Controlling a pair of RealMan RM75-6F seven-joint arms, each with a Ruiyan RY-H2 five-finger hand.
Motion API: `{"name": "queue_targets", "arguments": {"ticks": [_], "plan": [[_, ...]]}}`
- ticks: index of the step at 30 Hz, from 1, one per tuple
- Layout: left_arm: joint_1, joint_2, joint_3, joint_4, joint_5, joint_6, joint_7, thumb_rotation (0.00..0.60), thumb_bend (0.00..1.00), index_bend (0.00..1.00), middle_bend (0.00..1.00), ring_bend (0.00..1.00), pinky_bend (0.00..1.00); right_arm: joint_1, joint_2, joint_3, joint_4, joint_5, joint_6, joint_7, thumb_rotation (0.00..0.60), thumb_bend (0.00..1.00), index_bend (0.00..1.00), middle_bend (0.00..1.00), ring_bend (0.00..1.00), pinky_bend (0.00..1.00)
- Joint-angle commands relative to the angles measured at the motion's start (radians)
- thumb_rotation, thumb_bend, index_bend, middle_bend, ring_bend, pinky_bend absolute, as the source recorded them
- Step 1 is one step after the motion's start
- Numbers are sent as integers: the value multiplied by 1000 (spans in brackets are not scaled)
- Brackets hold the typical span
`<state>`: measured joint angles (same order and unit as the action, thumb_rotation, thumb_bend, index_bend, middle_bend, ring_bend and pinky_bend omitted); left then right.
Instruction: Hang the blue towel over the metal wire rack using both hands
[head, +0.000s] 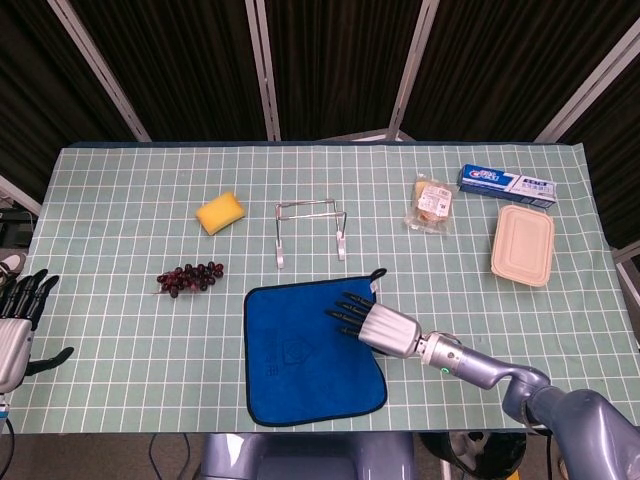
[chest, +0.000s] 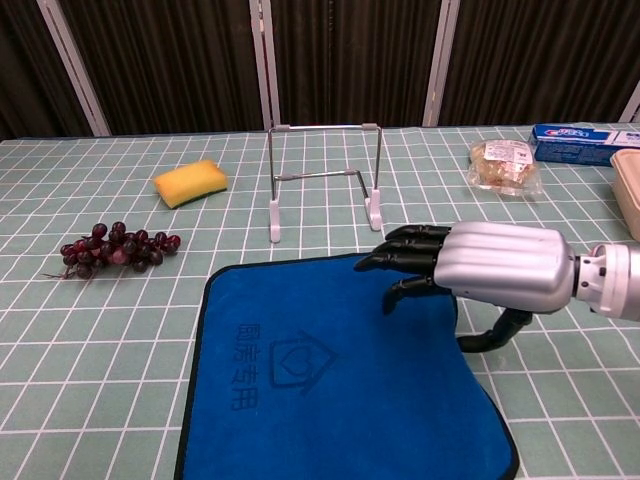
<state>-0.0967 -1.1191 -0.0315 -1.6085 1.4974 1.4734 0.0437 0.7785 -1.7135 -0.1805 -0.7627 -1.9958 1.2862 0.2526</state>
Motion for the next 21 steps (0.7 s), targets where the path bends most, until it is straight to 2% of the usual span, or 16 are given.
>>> {"name": "queue_targets", "arguments": {"ticks": [1, 5, 12, 18, 21], "plan": [[0, 0, 1, 0, 1, -1, 1, 600, 0, 0, 0, 0, 0, -3, -9, -8, 10, 4, 8, 5, 600, 606, 538, 36, 0, 0], [0, -1, 3, -1, 6, -1, 2, 600, 0, 0, 0, 0, 0, -8, -18, -17, 17, 8, 12, 9, 600, 688, 668, 57, 0, 0], [-11, -12, 10, 4, 25, -13, 9, 600, 0, 0, 0, 0, 0, -12, -19, -17, 16, 21, 38, 16, 600, 729, 701, 75, 0, 0], [-104, -75, 61, 107, 209, -83, -34, 600, 0, 19, 0, 0, 0, -8, -6, -11, -16, 40, 39, 17, 600, 728, 702, 79, 0, 0], [-161, -118, 78, 181, 299, -105, -88, 600, 0, 163, 0, 0, 0, -6, 0, -9, -32, 45, 39, 11, 600, 728, 703, 81, 0, 0]]}}
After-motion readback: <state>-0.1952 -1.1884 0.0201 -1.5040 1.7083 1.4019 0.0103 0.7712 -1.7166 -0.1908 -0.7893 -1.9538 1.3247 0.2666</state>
